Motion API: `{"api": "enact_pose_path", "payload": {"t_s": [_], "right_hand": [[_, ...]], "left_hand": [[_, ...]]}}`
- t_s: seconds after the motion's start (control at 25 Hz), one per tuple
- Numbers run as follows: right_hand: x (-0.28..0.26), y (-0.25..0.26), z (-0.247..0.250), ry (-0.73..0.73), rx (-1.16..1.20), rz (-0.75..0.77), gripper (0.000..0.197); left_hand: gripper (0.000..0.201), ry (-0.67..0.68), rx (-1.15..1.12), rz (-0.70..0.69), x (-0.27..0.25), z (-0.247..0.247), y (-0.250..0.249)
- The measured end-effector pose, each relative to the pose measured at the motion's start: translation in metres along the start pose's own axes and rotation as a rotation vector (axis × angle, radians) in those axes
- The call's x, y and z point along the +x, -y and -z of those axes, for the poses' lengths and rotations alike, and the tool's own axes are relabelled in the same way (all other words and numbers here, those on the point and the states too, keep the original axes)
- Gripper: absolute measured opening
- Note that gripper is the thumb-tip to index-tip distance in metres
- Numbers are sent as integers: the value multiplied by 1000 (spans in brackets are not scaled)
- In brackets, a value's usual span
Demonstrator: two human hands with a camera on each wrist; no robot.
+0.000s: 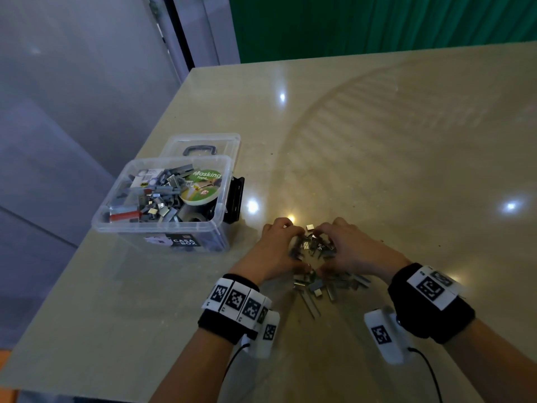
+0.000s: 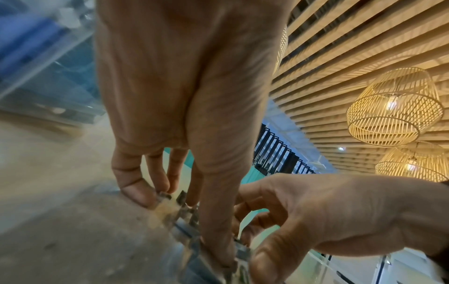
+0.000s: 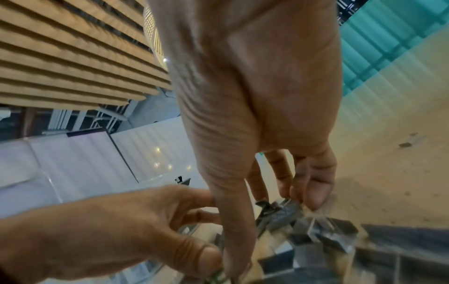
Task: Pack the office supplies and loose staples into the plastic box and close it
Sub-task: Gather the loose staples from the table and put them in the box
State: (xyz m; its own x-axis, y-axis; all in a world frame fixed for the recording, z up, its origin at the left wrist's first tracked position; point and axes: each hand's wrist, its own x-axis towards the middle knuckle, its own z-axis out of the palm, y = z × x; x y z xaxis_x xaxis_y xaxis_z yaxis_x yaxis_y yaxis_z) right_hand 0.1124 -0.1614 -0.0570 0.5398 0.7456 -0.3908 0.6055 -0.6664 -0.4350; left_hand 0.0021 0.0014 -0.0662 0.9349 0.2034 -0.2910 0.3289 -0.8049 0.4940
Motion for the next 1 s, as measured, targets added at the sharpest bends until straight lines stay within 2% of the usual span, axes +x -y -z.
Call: {"api": "enact_pose_path", "payload": {"t_s": [0.2, 0.36, 0.48, 0.6, 0.72, 0.8, 1.0], "right_hand": [[4, -5, 5, -33, 94, -20, 61], [-2, -10, 14, -19, 261, 8, 43], [-12, -21, 18, -32, 422, 18, 29], [-24, -30, 18, -8, 363, 16, 27], [-34, -32, 16, 52, 254, -3, 46], [-35, -29, 12, 49, 193, 6, 48], [-26, -28, 2, -71, 61, 39, 21]], "left_hand": [[68, -26, -7, 9, -1, 2, -3], [34, -63, -98, -5, -2, 1, -13], [24, -49, 25, 5, -7, -4, -28], [28, -41, 76, 53, -11, -9, -41], [21, -61, 70, 78, -10, -7, -45], [19, -53, 79, 84, -8, -7, -43], [25, -35, 157, 63, -6, -8, -35]]}}
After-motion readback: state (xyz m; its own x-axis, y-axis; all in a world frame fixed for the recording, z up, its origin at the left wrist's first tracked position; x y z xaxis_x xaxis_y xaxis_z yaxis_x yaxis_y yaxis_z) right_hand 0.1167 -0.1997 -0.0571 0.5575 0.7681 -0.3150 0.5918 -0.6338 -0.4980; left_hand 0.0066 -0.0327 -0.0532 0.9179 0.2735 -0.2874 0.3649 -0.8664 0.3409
